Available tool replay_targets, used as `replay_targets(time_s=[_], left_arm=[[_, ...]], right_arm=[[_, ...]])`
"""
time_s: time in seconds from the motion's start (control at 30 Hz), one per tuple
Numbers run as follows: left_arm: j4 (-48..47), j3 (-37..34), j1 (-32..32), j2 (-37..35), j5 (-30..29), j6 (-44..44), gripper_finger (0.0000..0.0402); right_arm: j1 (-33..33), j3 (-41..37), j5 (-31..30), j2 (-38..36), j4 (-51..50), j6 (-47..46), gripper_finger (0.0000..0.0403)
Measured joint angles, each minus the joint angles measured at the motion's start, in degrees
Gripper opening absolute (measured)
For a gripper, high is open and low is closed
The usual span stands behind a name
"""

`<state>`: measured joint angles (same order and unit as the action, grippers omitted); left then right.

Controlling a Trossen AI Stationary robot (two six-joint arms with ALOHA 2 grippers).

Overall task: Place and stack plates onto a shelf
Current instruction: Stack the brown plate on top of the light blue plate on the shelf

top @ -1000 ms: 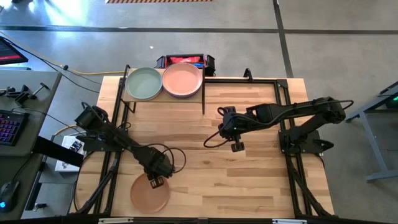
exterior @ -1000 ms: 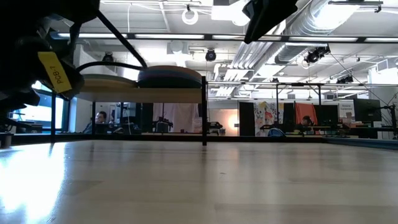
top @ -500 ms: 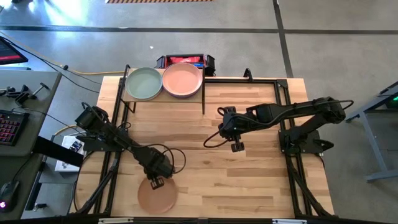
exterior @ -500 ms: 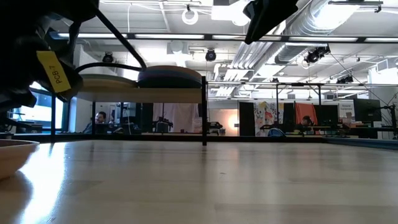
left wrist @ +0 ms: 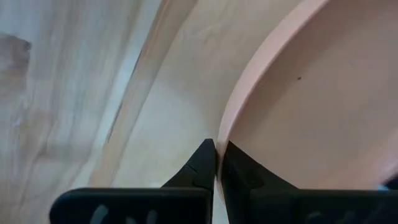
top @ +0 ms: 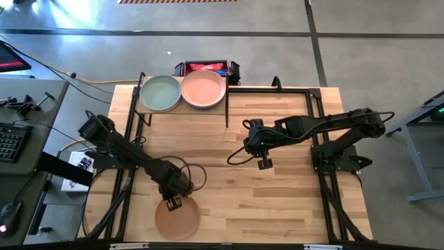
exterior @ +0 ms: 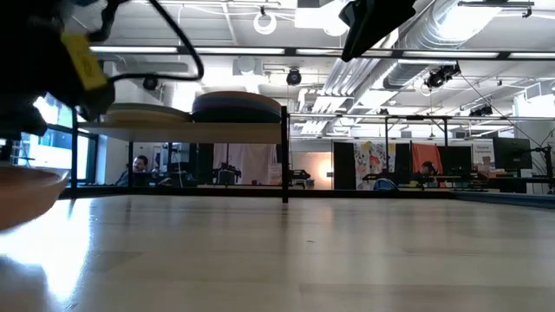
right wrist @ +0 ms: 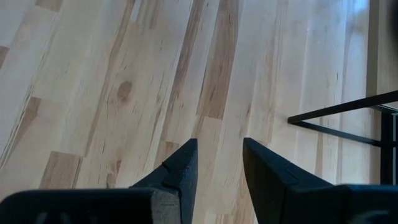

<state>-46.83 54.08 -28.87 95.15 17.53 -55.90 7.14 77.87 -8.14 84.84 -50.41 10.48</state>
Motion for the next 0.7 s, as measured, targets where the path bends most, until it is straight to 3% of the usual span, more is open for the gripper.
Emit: replay_targets(time_s=[0.3, 0.7], left_arm=[[-3.0, 0.0, 3.6, -12.4, -3.8, -5.3, 0.0001], [-12.4, 0.0, 10.5, -31.7, -15.5, -15.8, 0.0001]], right_arm=[[0.0, 0.0, 0.0, 0.0, 0.0, 0.0, 0.0106], [0.0, 0.0, 0.0, 0.0, 0.6, -0.9, 0.0106]])
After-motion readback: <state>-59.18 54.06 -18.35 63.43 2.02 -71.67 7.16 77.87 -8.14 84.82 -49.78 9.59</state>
